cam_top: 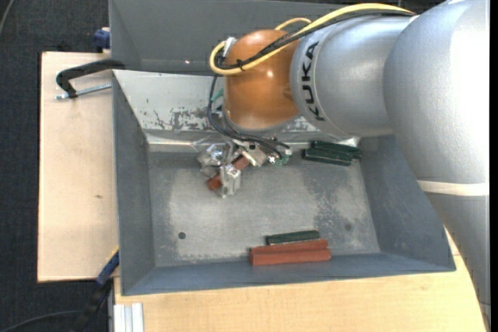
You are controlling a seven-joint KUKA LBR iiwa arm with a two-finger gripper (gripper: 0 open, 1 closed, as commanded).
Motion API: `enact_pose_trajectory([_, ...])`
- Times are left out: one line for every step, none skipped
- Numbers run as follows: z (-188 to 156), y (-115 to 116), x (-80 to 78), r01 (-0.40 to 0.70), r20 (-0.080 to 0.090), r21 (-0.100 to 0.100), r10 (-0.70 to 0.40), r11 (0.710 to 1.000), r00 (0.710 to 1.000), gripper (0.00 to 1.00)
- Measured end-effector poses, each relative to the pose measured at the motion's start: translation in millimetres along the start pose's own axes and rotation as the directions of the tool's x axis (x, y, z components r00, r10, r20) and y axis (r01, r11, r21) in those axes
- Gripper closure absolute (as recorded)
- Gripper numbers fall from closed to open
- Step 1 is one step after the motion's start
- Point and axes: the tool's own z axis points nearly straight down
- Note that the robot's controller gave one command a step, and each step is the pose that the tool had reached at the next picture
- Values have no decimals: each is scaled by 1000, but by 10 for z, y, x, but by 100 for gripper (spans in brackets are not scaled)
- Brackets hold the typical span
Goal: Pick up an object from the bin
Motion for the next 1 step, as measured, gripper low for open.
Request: enact_pose_trajectory([-2113, -54, 174, -17, 9, 4, 17, 1000, 1000, 100])
